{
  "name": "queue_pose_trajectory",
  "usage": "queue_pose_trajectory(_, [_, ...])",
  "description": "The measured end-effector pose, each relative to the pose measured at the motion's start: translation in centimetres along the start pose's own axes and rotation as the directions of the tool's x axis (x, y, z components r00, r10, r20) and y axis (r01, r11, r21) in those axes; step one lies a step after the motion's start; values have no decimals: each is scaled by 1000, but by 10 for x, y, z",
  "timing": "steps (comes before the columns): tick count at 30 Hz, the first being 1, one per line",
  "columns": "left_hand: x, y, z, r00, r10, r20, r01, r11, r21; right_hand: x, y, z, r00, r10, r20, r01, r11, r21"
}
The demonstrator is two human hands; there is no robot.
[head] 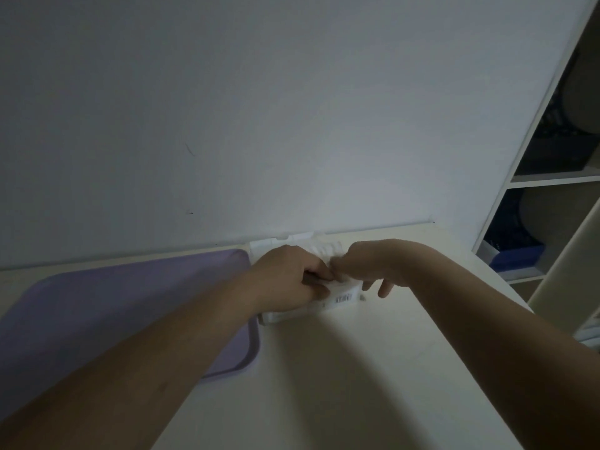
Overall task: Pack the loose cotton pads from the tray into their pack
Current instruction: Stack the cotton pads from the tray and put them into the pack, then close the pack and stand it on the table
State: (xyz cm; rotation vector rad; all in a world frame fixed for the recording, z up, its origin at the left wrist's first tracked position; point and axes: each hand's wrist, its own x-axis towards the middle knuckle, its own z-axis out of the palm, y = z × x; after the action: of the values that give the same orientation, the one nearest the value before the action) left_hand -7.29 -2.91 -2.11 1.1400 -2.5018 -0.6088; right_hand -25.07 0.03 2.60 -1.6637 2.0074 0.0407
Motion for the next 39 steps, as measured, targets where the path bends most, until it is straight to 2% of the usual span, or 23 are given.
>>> queue_pose_trajectory(2, [0, -1, 2, 1000, 8, -13, -8, 1000, -8, -5, 0, 1, 999, -30, -28, 28, 998, -50])
queue_pose_trajectory(4, [-1, -1, 2, 1000, 5, -13, -5, 1000, -20, -4, 3, 5, 980, -63, -188, 42, 992, -116])
queue_pose_trajectory(6, [-2, -1, 2, 1000, 0, -14, 0, 1000, -25, -3, 3, 12, 949, -42, -312, -2, 990, -140])
queue_pose_trajectory(8, [-3, 0, 3, 1000, 0, -16, 0, 999, -35, 1, 2, 17, 938, -11, -348, -46, 987, -156])
queue_pose_trajectory(12, [-4, -2, 3, 999, 2, -47, -3, 1000, -27, 10, -4, 20, 966, 50, -254, -81, 990, -114])
queue_pose_trajectory(17, [-8, 5, 4, 996, 54, -68, -49, 996, 76, 10, -1, 28, 988, -9, -153, -9, 993, -114])
queue_pose_trajectory(19, [-11, 7, 0, 991, 70, -112, -70, 998, 3, 4, 1, 27, 993, 16, -113, -25, 996, -86])
queue_pose_trajectory(22, [-15, -5, -18, 938, -60, -343, 31, 996, -89, 4, 12, 26, 972, -21, -234, -16, 987, -157])
queue_pose_trajectory(24, [-18, -27, -27, 863, -207, -460, 177, 978, -109, 1, 17, 25, 901, -53, -430, -44, 976, -214])
queue_pose_trajectory(25, [-20, -37, -30, 831, -299, -469, 255, 954, -156, -3, 17, 25, 857, -87, -508, -49, 968, -247])
queue_pose_trajectory(27, [-24, -53, -30, 784, -490, -381, 363, 860, -358, -7, 9, 27, 782, -210, -586, 10, 946, -325])
queue_pose_trajectory(29, [-25, -60, -25, 753, -608, -250, 379, 712, -591, -9, -7, 37, 727, -365, -582, 179, 918, -353])
queue_pose_trajectory(31, [-22, -64, -20, 741, -648, -177, 360, 605, -710, -7, -23, 55, 755, -430, -495, 294, 897, -330])
queue_pose_trajectory(34, [-21, -71, -14, 759, -636, -139, 338, 568, -750, 2, -28, 77, 793, -438, -423, 329, 893, -308])
queue_pose_trajectory(39, [-22, -81, -14, 788, -602, -127, 311, 567, -762, 11, -22, 85, 763, -468, -447, 316, 872, -373])
